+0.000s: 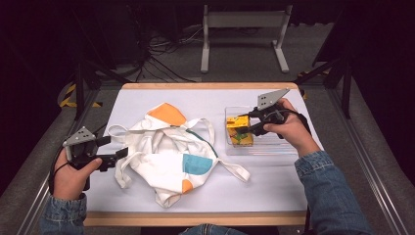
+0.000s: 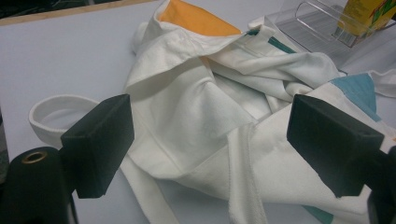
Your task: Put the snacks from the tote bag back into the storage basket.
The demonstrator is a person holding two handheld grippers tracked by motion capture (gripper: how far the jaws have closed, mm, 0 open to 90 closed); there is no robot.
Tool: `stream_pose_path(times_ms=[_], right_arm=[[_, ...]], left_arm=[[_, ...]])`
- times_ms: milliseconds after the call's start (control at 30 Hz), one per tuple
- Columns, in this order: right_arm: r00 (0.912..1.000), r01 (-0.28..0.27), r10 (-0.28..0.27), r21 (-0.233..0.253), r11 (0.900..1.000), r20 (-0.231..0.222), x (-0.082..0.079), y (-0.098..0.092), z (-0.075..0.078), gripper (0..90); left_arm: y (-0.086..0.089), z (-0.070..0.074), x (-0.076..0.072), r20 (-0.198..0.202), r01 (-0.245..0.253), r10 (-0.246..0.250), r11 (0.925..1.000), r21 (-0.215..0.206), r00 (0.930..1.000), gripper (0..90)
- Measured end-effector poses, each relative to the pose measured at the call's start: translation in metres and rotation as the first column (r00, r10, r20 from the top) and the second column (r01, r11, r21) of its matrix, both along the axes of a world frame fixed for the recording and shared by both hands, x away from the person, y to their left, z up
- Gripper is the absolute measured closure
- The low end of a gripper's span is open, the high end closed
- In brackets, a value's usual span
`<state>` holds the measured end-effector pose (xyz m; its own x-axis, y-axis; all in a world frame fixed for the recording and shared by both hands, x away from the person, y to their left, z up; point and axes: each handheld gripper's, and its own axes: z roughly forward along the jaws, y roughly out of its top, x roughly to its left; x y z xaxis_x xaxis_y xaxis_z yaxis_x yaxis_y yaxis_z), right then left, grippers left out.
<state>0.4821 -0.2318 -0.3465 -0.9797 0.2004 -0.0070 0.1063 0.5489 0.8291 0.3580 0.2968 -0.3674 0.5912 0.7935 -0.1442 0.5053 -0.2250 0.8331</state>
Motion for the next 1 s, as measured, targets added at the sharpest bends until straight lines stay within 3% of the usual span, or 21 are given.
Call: stream_pose_path(times_ms=[1000], right_arm=[[0.9967,-0.078,0.080,-0.105,0.991,0.015,-0.0069,0.0092,-0.0070,50.6]], left_arm=[[-0.0037,-0.0012,0.0052,-0.006,0.014,-0.014,0.9999,0.000,0.9999,15.8]])
